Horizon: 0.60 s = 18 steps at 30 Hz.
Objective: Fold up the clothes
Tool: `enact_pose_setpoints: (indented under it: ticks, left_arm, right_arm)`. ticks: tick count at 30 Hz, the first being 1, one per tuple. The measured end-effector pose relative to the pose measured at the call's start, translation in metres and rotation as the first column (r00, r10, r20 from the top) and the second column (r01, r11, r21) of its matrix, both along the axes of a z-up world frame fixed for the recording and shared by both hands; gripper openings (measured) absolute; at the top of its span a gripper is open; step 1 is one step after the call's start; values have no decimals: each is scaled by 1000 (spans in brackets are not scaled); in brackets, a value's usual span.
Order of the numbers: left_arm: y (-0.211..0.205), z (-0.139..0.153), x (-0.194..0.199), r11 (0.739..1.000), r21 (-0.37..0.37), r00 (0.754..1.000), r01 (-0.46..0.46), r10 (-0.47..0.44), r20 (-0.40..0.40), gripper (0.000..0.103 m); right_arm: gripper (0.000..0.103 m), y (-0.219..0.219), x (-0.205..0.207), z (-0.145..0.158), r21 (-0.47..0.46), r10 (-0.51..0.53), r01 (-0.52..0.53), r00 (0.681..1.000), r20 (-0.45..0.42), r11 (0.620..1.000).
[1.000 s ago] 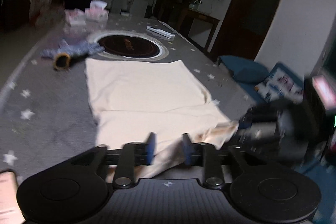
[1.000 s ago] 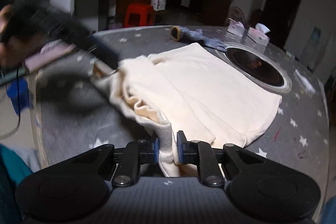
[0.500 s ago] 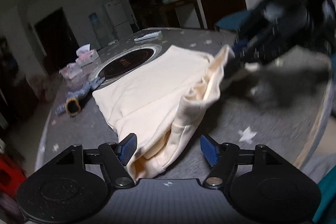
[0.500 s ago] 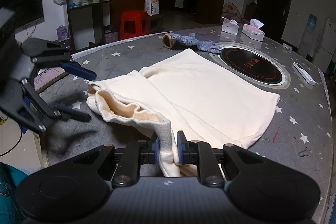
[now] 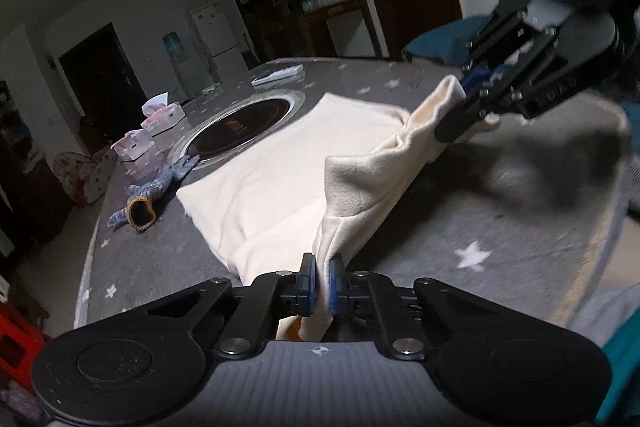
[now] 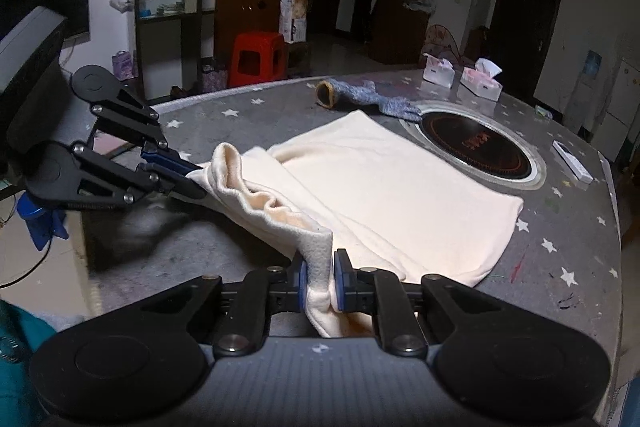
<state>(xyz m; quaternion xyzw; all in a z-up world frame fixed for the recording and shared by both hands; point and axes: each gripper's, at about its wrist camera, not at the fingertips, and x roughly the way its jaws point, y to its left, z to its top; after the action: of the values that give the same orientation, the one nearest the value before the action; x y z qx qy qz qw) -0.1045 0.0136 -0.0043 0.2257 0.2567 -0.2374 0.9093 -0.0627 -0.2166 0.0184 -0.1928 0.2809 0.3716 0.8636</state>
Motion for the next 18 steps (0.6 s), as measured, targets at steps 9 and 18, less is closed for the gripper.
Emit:
enact_pose_setpoints:
  ticks: [9, 18]
  left_arm:
    - [9, 48, -71, 991, -62, 992, 121, -122, -23, 7]
    - [12, 69, -24, 991, -109, 995, 80, -86, -44, 6]
  right_arm:
    - [12, -19, -70, 38, -7, 72, -72, 997, -12, 997]
    - [11, -20, -53, 62, 10, 70, -69, 997, -23, 998]
